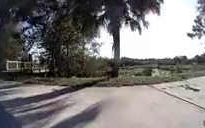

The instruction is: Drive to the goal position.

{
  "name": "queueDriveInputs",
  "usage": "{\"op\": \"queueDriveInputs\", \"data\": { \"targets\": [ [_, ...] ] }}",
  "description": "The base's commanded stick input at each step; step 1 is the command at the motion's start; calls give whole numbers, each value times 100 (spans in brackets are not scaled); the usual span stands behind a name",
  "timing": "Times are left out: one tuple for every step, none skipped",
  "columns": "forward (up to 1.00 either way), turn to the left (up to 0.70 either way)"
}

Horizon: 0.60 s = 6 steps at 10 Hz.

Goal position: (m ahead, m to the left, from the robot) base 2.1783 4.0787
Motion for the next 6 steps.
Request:
{"op": "queueDriveInputs", "data": {
  "targets": [
    [100,-27],
    [100,-27],
    [100,-27],
    [100,-27],
    [100,-27],
    [100,-27]
  ]
}}
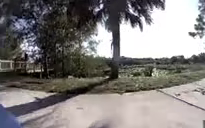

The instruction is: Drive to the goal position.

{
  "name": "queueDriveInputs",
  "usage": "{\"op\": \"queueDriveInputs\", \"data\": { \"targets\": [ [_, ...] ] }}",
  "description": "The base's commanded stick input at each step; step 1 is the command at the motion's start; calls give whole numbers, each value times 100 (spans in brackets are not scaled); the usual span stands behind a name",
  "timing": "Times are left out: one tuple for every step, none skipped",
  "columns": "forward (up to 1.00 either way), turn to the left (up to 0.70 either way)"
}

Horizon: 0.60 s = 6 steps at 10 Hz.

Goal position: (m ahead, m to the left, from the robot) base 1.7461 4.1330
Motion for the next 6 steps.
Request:
{"op": "queueDriveInputs", "data": {
  "targets": [
    [100,-27],
    [100,-27],
    [100,-27],
    [100,-27],
    [100,-27],
    [100,-18]
  ]
}}
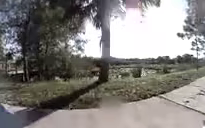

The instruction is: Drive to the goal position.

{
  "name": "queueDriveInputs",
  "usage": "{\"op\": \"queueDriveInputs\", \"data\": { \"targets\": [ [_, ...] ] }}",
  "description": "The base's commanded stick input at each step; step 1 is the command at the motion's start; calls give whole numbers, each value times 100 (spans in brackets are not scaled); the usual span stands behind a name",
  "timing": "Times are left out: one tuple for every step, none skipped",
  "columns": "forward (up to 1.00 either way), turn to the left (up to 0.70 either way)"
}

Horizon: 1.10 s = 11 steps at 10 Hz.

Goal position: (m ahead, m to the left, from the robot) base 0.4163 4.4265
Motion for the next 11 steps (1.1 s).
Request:
{"op": "queueDriveInputs", "data": {
  "targets": [
    [100,0],
    [100,0],
    [87,29],
    [0,45],
    [0,45],
    [0,45],
    [0,45],
    [0,45],
    [0,45],
    [0,45],
    [0,45]
  ]
}}
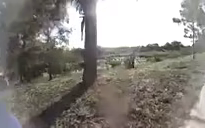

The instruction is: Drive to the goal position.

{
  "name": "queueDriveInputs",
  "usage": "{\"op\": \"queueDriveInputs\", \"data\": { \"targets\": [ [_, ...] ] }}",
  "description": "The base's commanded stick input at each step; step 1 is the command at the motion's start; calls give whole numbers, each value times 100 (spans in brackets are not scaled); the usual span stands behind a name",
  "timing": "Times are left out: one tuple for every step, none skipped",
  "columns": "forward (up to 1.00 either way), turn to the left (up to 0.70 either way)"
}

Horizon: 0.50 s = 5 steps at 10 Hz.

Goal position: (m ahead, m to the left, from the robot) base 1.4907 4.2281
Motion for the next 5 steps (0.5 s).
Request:
{"op": "queueDriveInputs", "data": {
  "targets": [
    [0,45],
    [0,45],
    [0,45],
    [0,45],
    [0,45]
  ]
}}
